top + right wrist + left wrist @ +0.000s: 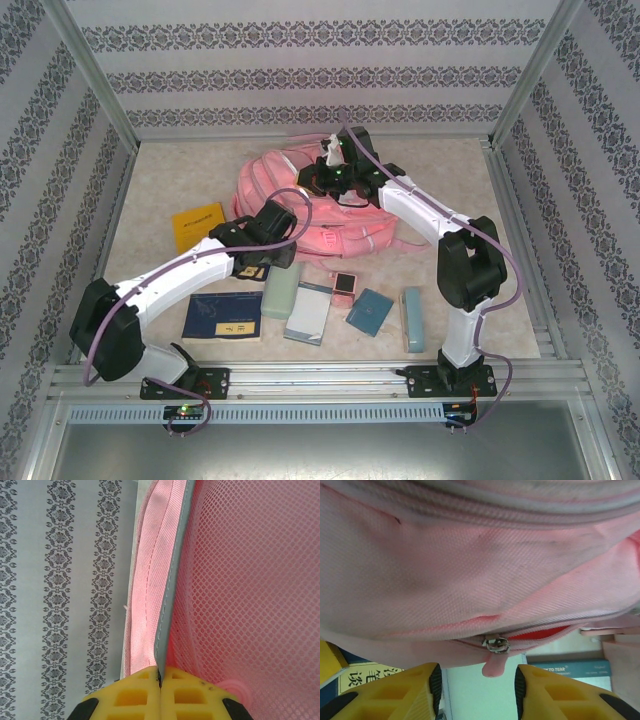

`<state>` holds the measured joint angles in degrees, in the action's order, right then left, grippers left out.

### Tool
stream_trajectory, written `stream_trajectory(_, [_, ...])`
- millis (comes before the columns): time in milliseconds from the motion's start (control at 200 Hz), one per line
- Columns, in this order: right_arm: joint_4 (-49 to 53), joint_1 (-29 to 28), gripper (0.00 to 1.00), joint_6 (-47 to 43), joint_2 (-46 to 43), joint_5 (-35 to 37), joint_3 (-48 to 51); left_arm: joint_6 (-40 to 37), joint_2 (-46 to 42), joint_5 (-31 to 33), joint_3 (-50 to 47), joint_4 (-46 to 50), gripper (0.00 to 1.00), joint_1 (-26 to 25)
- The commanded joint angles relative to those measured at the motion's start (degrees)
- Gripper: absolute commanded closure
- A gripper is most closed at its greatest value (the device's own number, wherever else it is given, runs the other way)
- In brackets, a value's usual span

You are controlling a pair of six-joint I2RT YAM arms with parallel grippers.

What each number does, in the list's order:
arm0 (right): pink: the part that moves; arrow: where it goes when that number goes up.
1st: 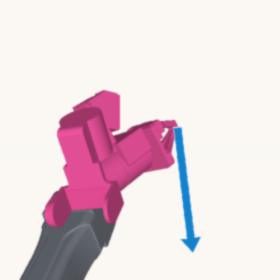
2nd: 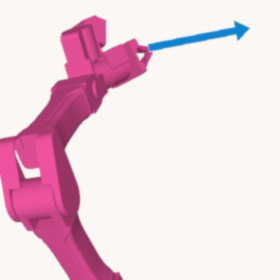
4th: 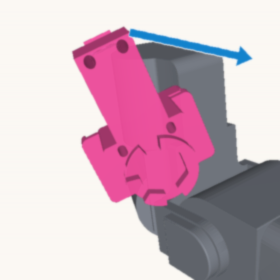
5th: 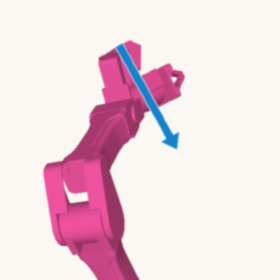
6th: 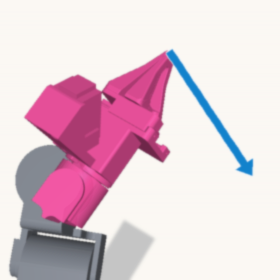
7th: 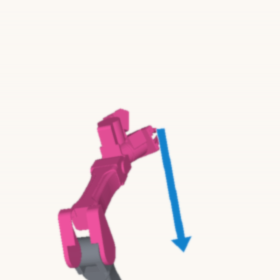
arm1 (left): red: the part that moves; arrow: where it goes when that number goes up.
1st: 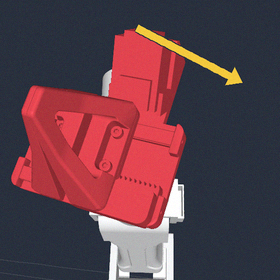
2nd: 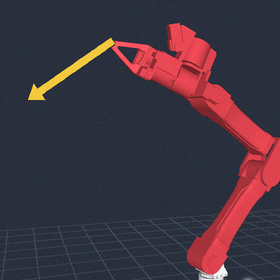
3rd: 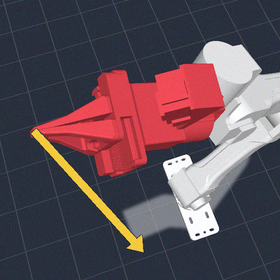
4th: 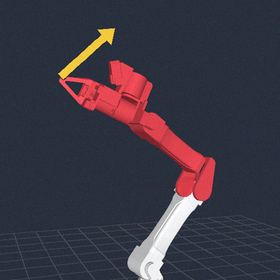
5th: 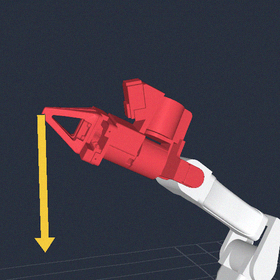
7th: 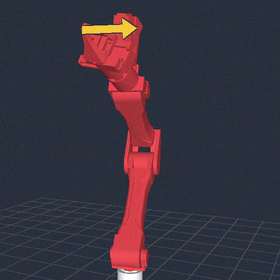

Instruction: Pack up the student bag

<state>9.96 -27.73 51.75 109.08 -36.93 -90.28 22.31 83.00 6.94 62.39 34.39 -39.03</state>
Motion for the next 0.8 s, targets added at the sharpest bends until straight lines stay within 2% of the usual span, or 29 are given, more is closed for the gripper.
stream_trajectory(0, [-6.9,0.8,1.0,2.9,-4.4,-2.0,-1.3,1.5,2.1,2.6,-1.3,-2.9,0.55,-0.7])
stream_trajectory(645, [-13.7,0.7,1.0,10.3,-4.3,-2.6,3.1,12.2,11.3,15.7,2.2,-1.3,0.59,-4.2])
stream_trajectory(794, [-15.1,0.5,1.0,11.3,-4.3,-3.6,4.0,12.5,12.4,16.8,2.8,-1.7,0.73,-4.2])
